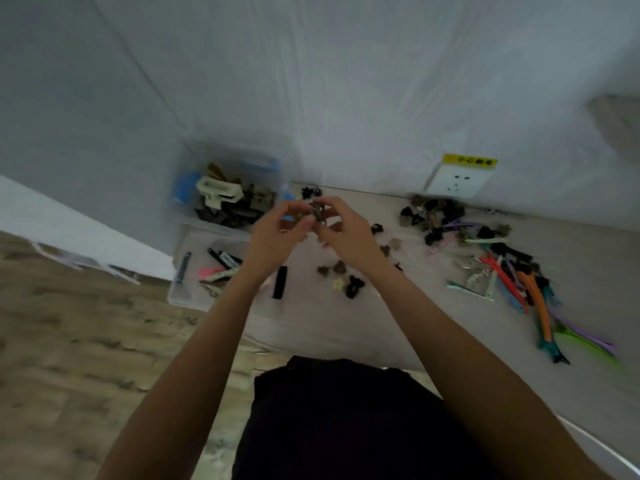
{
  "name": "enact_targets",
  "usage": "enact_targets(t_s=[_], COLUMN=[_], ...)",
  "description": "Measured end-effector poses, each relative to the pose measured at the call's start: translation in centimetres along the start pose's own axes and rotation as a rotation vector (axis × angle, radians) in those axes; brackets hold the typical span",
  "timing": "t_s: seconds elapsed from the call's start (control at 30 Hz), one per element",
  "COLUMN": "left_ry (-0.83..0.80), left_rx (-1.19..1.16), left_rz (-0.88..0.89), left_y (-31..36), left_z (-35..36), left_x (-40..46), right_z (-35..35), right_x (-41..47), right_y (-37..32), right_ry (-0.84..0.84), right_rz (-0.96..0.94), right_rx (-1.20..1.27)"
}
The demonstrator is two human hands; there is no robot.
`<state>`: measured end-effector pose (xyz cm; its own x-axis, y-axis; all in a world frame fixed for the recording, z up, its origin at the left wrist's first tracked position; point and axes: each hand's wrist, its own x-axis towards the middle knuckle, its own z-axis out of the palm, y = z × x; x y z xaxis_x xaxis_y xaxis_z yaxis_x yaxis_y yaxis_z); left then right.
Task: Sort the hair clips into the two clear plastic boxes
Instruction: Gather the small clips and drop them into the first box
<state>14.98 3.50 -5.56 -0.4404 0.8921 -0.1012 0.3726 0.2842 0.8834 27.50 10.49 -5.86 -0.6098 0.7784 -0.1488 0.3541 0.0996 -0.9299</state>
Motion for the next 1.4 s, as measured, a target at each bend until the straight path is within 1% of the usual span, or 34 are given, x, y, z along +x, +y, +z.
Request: enact_targets(t_s=[0.13, 0.23, 0.33, 0.4, 0.47, 0.53, 0.57, 0.6, 0.67, 0.73, 0.8, 0.87, 0.93, 1.03, 1.1, 1.17, 1.2, 1.23, 1.3, 1.37, 1.4], left_ry=[0.132, 0.186, 0.178, 0.148, 0.145, 0.156, 0.140, 0.129, 0.095, 0.095, 0.127, 0.190, 0.235, 0.274, 0.336, 0.397, 0.399, 0.376, 0.265, 0.070, -0.047], left_rx=[0.068, 0.094, 0.196, 0.301, 0.430, 0.512, 0.558, 0.594, 0.623, 0.592, 0.590, 0.604, 0.594, 0.629, 0.677, 0.636, 0.597, 0.558, 0.505, 0.456, 0.458], left_rz=[-0.012, -0.035, -0.060, -0.066, -0.029, 0.041, 0.069, 0.073, 0.061, 0.066, 0.079, 0.086, 0.081, 0.082, 0.158, 0.259, 0.290, 0.307, 0.310, 0.224, 0.146], left_y=[-1.4, -2.3, -3.0, -3.4, -3.6, -4.1, -4.4, -4.8, -5.3, -5.4, -5.4, -5.6, -5.5, -5.0, -4.5, -3.8, -3.3, -2.7, -1.7, -1.3, -1.3], left_z=[-4.9, -7.0, -7.9, -7.8, -7.4, -6.6, -6.2, -5.7, -4.9, -4.1, -3.8, -3.5, -3.3, -2.5, -1.8, -0.8, -0.3, 0.4, 1.8, 3.6, 4.5], left_x=[2.1, 3.3, 3.9, 3.8, 3.4, 3.1, 2.9, 2.7, 2.3, 2.0, 1.9, 1.9, 2.0, 2.1, 2.2, 2.2, 2.1, 2.1, 2.1, 2.2, 2.3], right_z=[3.5, 5.2, 5.9, 5.3, 3.9, 2.2, 1.5, 0.7, -0.4, -0.9, -0.4, 0.7, 2.1, 3.7, 3.6, 2.3, 1.4, 0.3, -1.7, -3.4, -4.1], right_x=[4.3, 6.5, 7.8, 7.9, 7.5, 7.0, 6.6, 6.4, 6.3, 7.2, 8.7, 10.4, 11.8, 12.6, 12.2, 11.0, 10.1, 9.1, 6.6, 4.3, 3.2], right_y=[-3.6, -4.9, -4.9, -4.5, -3.5, -1.5, -0.3, 1.2, 4.0, 5.9, 6.6, 6.6, 6.5, 6.9, 7.7, 8.7, 9.3, 9.8, 10.8, 11.8, 12.3], right_ry=[-0.053, -0.113, -0.137, -0.109, -0.004, 0.101, 0.135, 0.134, 0.082, -0.046, -0.198, -0.316, -0.373, -0.423, -0.410, -0.382, -0.366, -0.347, -0.283, -0.258, -0.270], right_rz=[-0.084, -0.069, -0.009, 0.004, -0.040, -0.097, -0.128, -0.159, -0.221, -0.240, -0.219, -0.263, -0.313, -0.286, -0.284, -0.309, -0.314, -0.313, -0.298, -0.287, -0.282], right_rx=[-0.060, -0.085, -0.072, -0.046, -0.062, -0.149, -0.226, -0.327, -0.531, -0.693, -0.815, -0.895, -0.942, -0.967, -0.913, -0.842, -0.827, -0.823, -0.818, -0.822, -0.827])
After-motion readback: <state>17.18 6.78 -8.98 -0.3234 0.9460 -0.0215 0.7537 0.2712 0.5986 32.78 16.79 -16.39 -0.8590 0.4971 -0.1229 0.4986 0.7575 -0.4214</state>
